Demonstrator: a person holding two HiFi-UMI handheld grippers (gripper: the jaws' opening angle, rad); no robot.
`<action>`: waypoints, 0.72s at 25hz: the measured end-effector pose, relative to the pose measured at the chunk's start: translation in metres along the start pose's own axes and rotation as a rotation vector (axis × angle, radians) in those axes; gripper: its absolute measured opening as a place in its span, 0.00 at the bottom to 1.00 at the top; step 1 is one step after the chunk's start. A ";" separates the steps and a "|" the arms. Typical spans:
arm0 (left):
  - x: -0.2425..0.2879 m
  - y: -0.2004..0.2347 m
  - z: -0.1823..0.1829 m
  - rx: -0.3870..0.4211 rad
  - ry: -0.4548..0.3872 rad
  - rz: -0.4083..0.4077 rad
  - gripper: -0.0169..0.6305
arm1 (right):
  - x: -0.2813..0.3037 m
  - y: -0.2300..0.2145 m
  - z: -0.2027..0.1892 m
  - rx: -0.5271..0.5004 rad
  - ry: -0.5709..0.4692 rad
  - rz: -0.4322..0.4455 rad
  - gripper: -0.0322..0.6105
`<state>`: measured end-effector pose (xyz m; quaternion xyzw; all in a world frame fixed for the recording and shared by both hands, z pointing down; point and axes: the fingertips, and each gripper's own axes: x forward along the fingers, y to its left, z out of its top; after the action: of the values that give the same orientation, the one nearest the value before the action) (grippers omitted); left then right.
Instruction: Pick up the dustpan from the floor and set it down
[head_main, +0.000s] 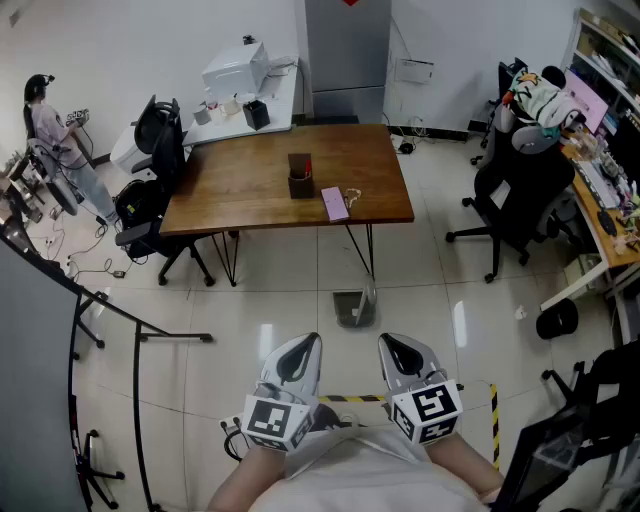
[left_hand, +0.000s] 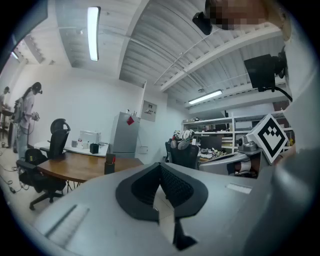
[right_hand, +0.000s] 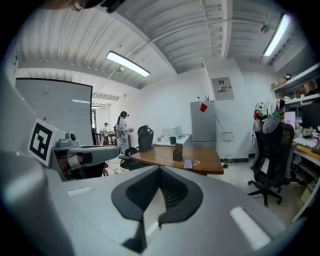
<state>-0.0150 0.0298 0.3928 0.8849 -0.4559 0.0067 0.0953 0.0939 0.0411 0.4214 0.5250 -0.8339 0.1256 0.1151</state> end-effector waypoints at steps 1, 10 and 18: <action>0.003 0.003 -0.002 -0.001 0.002 0.003 0.05 | 0.003 -0.004 -0.001 0.007 0.004 -0.002 0.05; 0.050 0.063 -0.018 -0.029 0.033 0.011 0.05 | 0.066 -0.033 0.004 0.085 0.016 0.014 0.05; 0.111 0.138 0.010 -0.032 0.043 -0.035 0.05 | 0.142 -0.051 0.051 0.004 -0.063 -0.072 0.05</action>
<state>-0.0625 -0.1395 0.4161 0.8907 -0.4383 0.0167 0.1194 0.0766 -0.1169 0.4240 0.5585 -0.8175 0.1064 0.0921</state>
